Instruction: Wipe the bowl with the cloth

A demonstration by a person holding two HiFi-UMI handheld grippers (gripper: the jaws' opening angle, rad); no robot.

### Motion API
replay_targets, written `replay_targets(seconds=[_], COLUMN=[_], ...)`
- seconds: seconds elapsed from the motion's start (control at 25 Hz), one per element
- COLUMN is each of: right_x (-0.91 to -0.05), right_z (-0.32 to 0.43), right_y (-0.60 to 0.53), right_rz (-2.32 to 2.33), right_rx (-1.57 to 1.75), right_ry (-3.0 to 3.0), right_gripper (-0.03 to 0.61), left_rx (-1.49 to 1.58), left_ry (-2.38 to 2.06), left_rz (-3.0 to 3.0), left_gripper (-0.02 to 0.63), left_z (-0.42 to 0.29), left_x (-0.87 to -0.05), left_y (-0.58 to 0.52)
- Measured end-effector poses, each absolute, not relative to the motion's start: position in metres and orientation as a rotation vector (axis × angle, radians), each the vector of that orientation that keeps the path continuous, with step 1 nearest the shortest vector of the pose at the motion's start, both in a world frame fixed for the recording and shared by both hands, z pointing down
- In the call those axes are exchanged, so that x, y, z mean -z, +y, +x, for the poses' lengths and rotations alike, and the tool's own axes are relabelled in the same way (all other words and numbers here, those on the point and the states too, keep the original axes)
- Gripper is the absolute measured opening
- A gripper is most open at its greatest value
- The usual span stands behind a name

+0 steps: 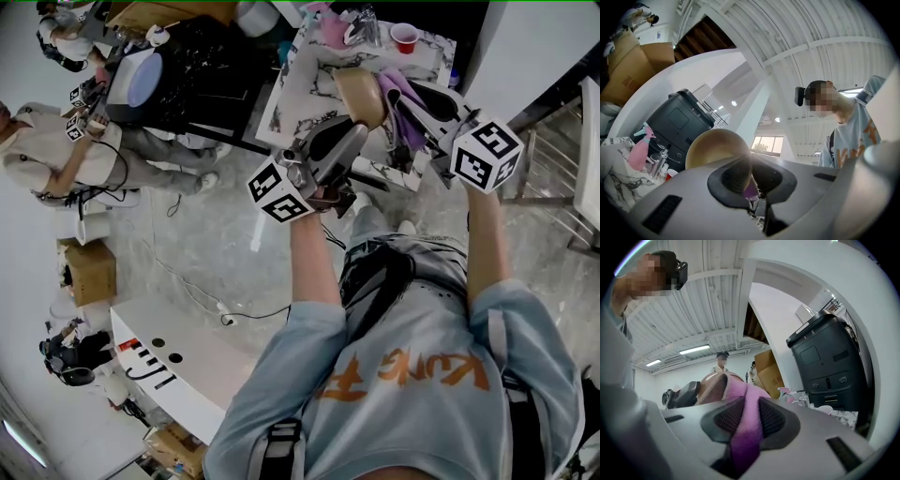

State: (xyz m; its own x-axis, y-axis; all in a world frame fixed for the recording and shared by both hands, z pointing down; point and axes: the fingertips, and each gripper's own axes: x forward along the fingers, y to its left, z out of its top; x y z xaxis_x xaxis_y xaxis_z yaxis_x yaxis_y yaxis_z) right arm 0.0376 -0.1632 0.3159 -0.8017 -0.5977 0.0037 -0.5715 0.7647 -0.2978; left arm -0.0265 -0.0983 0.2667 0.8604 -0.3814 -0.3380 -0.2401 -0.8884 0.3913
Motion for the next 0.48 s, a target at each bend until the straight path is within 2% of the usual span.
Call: replay_targets(seconds=[0.48], right_x=[-0.336], right_z=[0.046], right_y=[-0.173], right_rz=[-1.14], right_rx=[0.42], right_ry=[2.907], right_gripper=[0.11], left_rx=[0.501], left_ry=[-0.895], left_rz=[2.592], left_gripper=[0.029], left_z=[-0.064], left_x=[-0.289], left_y=[-0.136])
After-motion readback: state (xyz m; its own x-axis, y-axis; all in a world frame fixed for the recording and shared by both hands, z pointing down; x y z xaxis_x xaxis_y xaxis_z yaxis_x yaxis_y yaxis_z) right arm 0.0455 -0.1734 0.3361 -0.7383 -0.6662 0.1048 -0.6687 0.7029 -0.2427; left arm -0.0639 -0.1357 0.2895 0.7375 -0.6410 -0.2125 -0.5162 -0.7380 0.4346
